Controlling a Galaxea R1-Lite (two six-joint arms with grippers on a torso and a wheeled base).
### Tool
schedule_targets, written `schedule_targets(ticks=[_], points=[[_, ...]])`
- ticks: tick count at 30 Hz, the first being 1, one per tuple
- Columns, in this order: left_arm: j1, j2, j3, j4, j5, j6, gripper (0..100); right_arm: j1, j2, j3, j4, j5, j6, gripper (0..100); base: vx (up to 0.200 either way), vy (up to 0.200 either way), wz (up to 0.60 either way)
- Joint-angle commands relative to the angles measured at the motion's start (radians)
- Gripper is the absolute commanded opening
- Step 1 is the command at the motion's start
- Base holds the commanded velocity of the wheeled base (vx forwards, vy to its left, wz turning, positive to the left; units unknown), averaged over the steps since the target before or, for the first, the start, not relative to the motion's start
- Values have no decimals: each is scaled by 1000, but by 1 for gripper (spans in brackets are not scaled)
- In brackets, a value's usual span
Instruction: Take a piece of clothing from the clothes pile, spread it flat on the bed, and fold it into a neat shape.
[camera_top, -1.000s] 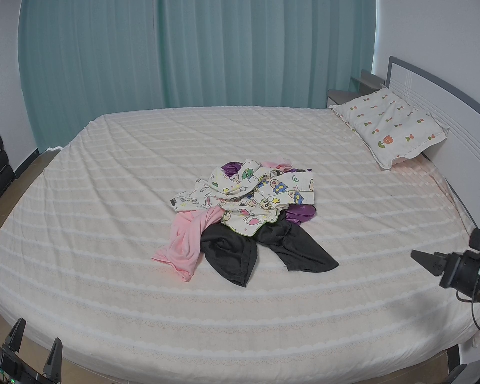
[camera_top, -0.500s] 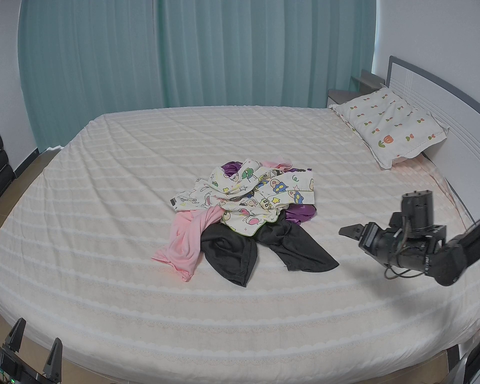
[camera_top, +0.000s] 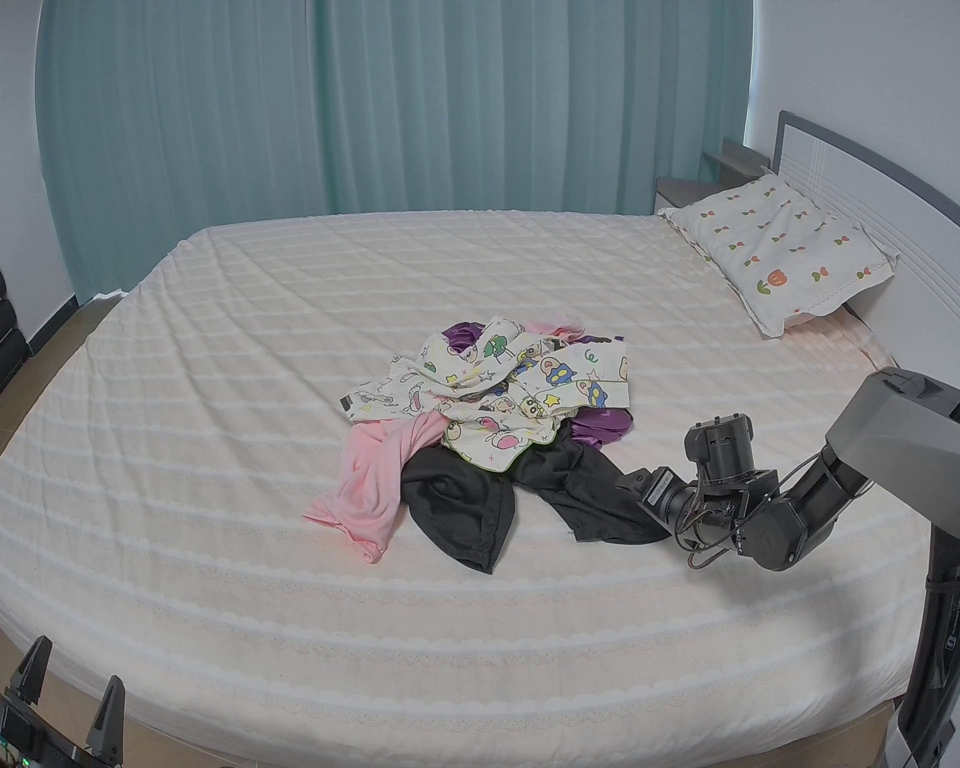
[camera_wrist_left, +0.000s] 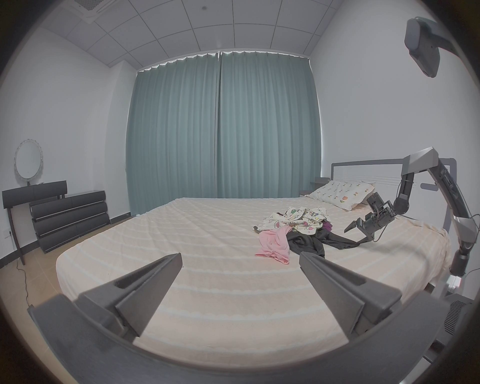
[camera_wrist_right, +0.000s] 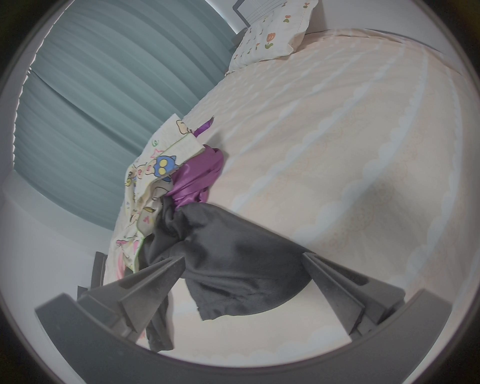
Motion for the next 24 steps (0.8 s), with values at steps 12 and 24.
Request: schedule_targets(ticks=[12,24], points=[[0,-13,18,0,0,0,100,-31,-20,14,-3,-46,-103,100,0,0,0],[0,-13,18,0,0,0,100,41,74,8,-118,-37,-99,100,0,0,0]])
